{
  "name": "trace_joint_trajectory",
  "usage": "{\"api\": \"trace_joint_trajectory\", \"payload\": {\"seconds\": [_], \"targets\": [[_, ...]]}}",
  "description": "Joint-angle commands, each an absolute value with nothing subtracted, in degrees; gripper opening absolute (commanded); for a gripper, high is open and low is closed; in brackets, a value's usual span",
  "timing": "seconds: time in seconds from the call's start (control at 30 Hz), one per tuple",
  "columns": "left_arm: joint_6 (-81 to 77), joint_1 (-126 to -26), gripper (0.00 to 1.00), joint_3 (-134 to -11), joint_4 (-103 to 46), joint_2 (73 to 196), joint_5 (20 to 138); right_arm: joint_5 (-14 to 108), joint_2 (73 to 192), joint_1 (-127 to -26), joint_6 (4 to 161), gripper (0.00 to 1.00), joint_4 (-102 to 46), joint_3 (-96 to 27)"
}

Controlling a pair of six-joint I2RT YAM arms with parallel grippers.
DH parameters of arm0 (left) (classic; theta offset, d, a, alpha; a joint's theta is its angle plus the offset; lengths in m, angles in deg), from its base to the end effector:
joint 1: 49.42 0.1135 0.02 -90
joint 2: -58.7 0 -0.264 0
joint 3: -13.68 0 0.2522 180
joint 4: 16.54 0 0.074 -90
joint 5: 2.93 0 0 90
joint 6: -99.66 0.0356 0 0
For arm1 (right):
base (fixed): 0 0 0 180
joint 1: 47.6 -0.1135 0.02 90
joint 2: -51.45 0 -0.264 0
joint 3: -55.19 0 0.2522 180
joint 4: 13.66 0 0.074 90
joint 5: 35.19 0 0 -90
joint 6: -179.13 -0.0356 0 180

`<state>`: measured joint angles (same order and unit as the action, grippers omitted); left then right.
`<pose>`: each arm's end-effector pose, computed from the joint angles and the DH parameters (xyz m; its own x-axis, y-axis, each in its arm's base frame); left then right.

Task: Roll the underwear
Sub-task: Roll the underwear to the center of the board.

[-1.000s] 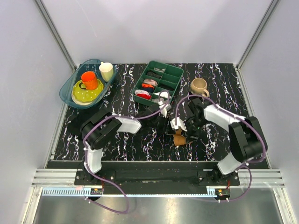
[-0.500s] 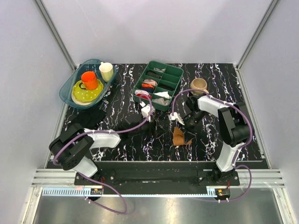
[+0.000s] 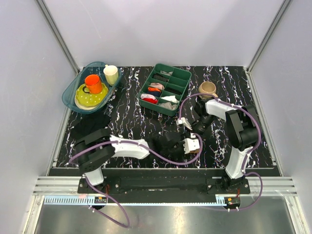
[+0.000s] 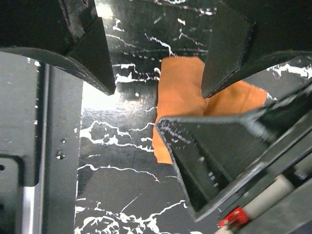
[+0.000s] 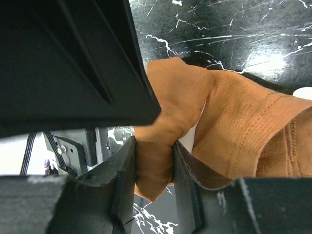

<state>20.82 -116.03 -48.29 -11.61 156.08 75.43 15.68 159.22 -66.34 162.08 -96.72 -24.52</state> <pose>0.1337 -0.3271 0.1740 -0.0102 0.5011 -0.8653 0.9886 0.1348 0.0664 0.2641 0.1133 0.1515 -0.2266 -0.8600 -0.4572 -0.8545 -0.0497 0.5171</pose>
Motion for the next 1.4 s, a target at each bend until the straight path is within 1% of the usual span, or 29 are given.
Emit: {"api": "trace_joint_trajectory", "payload": {"seconds": [0.0,0.1,0.13,0.2,0.23,0.33,0.4,0.53,0.6,0.63,0.67,0.7,0.73,0.77,0.97,1.07,1.13,1.17,1.23,1.33,1.37], "targets": [[30.75,-118.15,0.75,-55.52,-19.65,161.43,80.91,19.31,160.70,-65.97,161.38,0.37,-96.24,-22.91],[32.07,-119.12,0.71,-59.13,-23.26,165.39,86.25,18.95,160.44,-65.71,161.38,0.37,-96.24,-22.47],[32.51,-119.29,0.67,-59.58,-23.62,166.70,87.23,18.87,160.44,-65.80,161.47,0.38,-96.06,-22.38],[32.95,-119.56,0.62,-60.64,-24.59,167.50,90.39,18.78,160.09,-65.80,161.47,0.38,-95.89,-21.94],[32.96,-119.56,0.55,-60.82,-24.68,167.86,91.28,18.78,160.00,-65.80,161.47,0.38,-95.89,-21.85],[33.04,-119.65,0.48,-62.40,-26.78,169.00,93.65,18.17,159.21,-65.62,161.29,0.39,-95.36,-21.15],[33.13,-119.65,0.47,-63.36,-27.84,169.96,94.36,18.08,158.86,-65.71,161.11,0.40,-94.92,-20.71],[33.13,-119.65,0.52,-63.80,-27.93,170.93,93.57,16.76,157.19,-65.27,161.20,0.42,-94.66,-20.36],[33.22,-119.56,0.50,-64.16,-28.28,171.63,92.00,16.49,156.84,-64.92,161.03,0.43,-94.57,-20.45],[33.13,-119.56,0.48,-64.51,-28.81,171.90,91.47,16.58,156.31,-64.66,160.42,0.46,-94.13,-20.62],[33.13,-119.65,0.40,-65.21,-30.12,172.25,91.11,16.58,155.96,-64.31,160.15,0.47,-93.87,-20.88],[33.22,-119.65,0.36,-65.56,-30.13,172.78,90.15,16.67,155.52,-63.34,159.97,0.48,-93.95,-21.15],[33.22,-119.65,0.32,-65.74,-31.61,173.04,89.53,17.02,154.56,-62.55,159.01,0.52,-93.95,-21.41],[33.13,-119.56,0.30,-65.57,-32.23,173.05,88.74,17.37,154.03,-61.76,158.40,0.54,-94.13,-22.37],[32.87,-119.21,0.28,-65.65,-35.48,173.13,81.90,18.34,147.88,-51.92,161.55,0.64,-97.64,-24.66],[32.95,-118.86,0.29,-67.31,-38.46,174.01,78.04,18.69,145.15,-47.96,162.61,0.65,-97.56,-24.75],[32.95,-118.51,0.29,-69.50,-41.10,174.45,76.00,17.99,143.31,-42.62,162.35,0.65,-95.90,-24.40],[33.04,-118.42,0.29,-70.48,-44.16,175.23,73.21,17.81,142.52,-41.11,161.39,0.65,-94.58,-24.05],[32.43,-118.50,0.29,-73.37,-47.69,176.03,71.78,17.11,139.18,-35.86,158.75,0.65,-91.16,-22.48],[31.90,-118.16,0.29,-77.49,-53.75,177.78,67.30,15.18,133.03,-30.83,159.62,0.67,-89.04,-19.06],[31.64,-117.72,0.29,-79.00,-57.43,179.62,63.55,14.65,131.45,-27.86,160.32,0.67,-88.51,-18.00]]}}
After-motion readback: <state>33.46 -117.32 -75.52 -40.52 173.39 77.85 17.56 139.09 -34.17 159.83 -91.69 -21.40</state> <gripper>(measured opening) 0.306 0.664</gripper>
